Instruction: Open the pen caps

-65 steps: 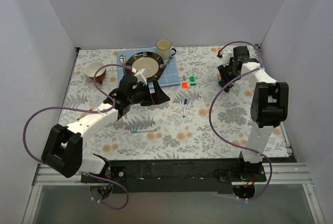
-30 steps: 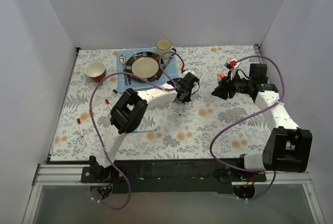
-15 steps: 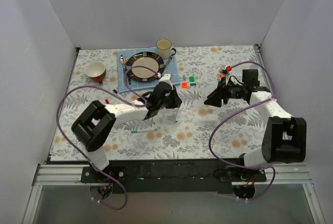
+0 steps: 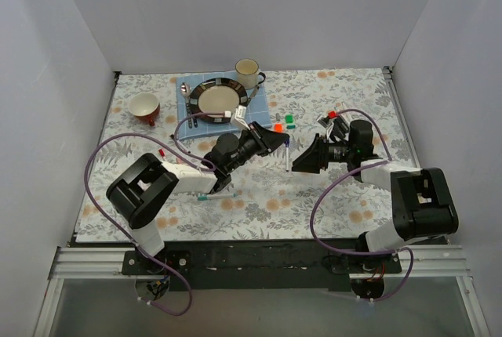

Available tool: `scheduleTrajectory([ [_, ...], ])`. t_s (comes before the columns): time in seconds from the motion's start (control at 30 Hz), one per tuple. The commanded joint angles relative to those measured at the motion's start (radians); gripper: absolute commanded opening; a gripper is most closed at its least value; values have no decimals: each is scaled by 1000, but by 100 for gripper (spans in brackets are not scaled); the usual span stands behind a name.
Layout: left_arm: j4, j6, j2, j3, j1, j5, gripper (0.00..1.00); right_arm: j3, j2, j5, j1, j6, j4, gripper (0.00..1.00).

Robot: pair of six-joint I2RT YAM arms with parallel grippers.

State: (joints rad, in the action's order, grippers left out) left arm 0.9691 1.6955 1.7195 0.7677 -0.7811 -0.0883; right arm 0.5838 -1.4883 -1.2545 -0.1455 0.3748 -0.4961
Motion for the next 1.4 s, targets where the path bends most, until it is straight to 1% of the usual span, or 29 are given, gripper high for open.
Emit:
scheduleTrajectory([
  [0.0,69,23,20,50,-26,-4,0,-13,-26,-40,-3,268,-369,72],
  [0.1,56,12,38,67,-35,12,0,-32,-35,-45,-9,363,-459,69],
  [0.23,65,13,66,87,-46,22,0,-32,-46,-39,-19,381,-467,65],
  [0.3,60,13,77,99,-56,32,0,-22,-53,-42,-23,385,-463,56],
  [0.33,53,12,87,113,-60,36,0,-16,-59,-60,-22,386,-463,48],
  [0.37,42,12,89,119,-64,42,0,-9,-72,-75,-22,388,-463,23],
  [0.4,34,10,91,122,-66,42,0,8,-78,-94,-22,392,-460,10],
  [0.43,33,9,91,124,-66,41,0,16,-79,-100,-22,388,-449,2],
  [0.47,30,7,88,124,-66,36,0,24,-75,-106,-22,374,-431,1],
  [0.5,20,3,84,127,-66,22,3,31,-66,-102,-22,316,-358,1],
  [0.53,-27,-5,83,131,-66,16,10,54,-53,-94,-22,262,-296,1],
  [0.57,-47,-31,75,148,-66,1,25,73,-28,-86,-22,190,-209,1],
  [0.6,-59,-46,74,154,-66,-29,30,97,-18,-59,-22,-2,23,1],
  [0.63,-85,-51,74,159,-66,-43,35,163,-9,-43,-22,-101,144,1],
  [0.7,-122,-75,78,185,-66,-66,41,203,-3,-29,-25,-276,351,1],
  [0.73,-154,-89,81,196,-66,-92,43,209,-4,-29,-25,-290,364,1],
  [0.83,-200,-132,89,223,-64,-129,43,209,-7,-49,-22,-326,379,1],
  [0.93,-233,-174,72,229,-64,-113,43,225,-12,-65,-23,-372,425,1],
  [0.97,-240,-187,66,231,-64,-108,43,240,-16,-69,-23,-423,474,1],
  [1.03,-265,-217,51,240,-61,-103,43,251,-23,-74,-23,-451,495,1],
  [1.07,-273,-226,49,246,-58,-111,43,254,-29,-77,-23,-468,533,1],
  [1.2,-308,-253,49,275,-55,-133,41,261,-35,-85,-23,-478,544,1],
  [1.3,-313,-267,45,275,-52,-136,36,261,-35,-88,-23,-479,545,1],
  [1.37,-307,-267,40,269,-47,-143,29,263,-38,-89,-23,-478,545,1],
])
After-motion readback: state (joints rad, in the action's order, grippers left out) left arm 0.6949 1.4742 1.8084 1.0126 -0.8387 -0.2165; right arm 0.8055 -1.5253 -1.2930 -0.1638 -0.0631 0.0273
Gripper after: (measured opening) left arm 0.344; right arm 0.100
